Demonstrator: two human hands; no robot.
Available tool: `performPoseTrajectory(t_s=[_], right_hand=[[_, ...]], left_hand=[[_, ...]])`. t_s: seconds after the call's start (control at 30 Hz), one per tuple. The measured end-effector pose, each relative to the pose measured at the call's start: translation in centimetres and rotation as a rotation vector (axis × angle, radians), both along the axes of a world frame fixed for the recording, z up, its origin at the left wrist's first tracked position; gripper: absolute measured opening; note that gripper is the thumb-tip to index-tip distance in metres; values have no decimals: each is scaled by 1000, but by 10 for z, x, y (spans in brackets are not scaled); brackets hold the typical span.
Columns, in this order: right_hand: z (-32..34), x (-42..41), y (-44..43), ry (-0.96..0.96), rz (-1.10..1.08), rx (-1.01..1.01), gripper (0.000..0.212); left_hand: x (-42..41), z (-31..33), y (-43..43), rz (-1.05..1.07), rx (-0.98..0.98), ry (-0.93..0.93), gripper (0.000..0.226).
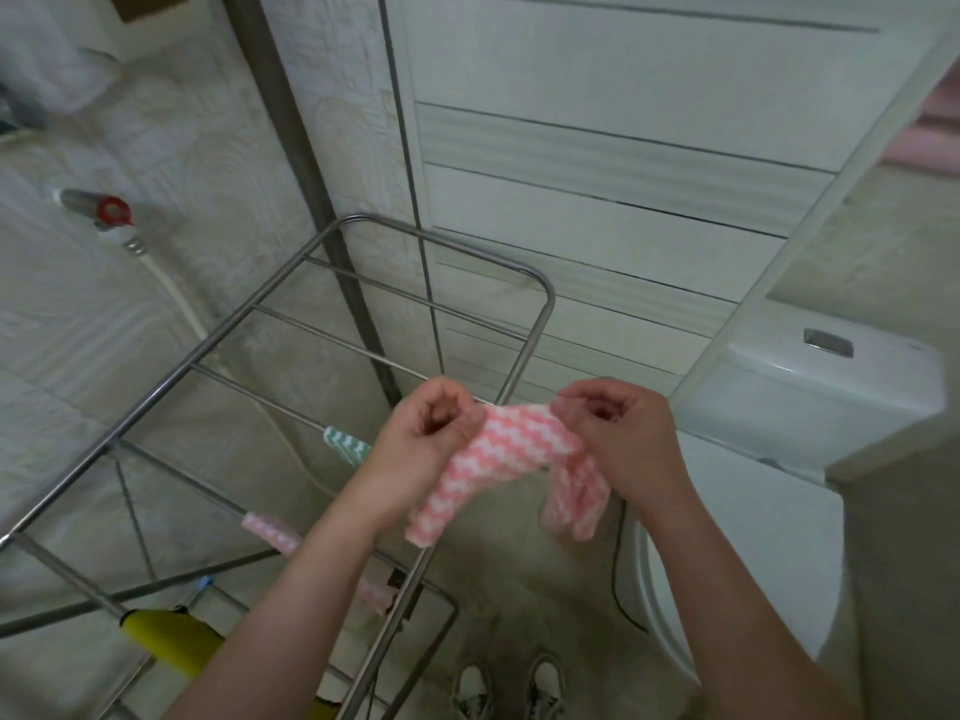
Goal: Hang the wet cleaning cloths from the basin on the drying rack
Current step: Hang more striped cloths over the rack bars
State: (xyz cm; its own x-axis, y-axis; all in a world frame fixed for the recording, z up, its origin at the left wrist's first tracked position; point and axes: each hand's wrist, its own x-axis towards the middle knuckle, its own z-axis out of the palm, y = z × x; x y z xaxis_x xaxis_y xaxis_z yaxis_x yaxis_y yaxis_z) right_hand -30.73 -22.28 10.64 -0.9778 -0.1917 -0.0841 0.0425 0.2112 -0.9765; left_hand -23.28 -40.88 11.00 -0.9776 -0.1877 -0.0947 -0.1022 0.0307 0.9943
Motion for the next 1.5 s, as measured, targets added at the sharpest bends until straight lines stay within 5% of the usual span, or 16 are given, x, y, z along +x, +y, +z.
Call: performPoseTrajectory(t_s=[0.13, 0.27, 0.33, 0.47, 0.57, 0.77, 0.9, 1.07, 1.3, 1.5], right_hand=[[12, -1, 2, -33, -14, -53, 11], [20, -3, 4, -234, 11, -199, 19], [20, -6, 5, -270, 30, -158, 22], [22, -4, 6, -217, 18, -102, 24], [24, -2, 9, -118, -27, -87, 26], [30, -11, 23, 60, -36, 1, 25], [27, -23, 33, 71, -6, 45, 34], [27, -36, 45, 57, 161, 171, 47], [31, -42, 53, 109, 393, 207, 42], [31, -42, 27, 358, 526, 447, 6]], left_hand=[[-1, -4, -5, -15, -166, -104, 21], [-12, -10, 14, 148, -635, 54, 35], [-12, -5, 32, 85, -597, 179, 26], [-12, 2, 64, -33, -419, 56, 29], [-18, -1, 65, 20, -353, 47, 6], [-25, -2, 54, -17, -565, 86, 15], [-34, 7, 50, 5, -268, 26, 15], [-40, 15, 45, -126, -53, -107, 77], [-53, 23, 59, -125, -182, -57, 67], [-64, 28, 58, -166, -441, -13, 34]])
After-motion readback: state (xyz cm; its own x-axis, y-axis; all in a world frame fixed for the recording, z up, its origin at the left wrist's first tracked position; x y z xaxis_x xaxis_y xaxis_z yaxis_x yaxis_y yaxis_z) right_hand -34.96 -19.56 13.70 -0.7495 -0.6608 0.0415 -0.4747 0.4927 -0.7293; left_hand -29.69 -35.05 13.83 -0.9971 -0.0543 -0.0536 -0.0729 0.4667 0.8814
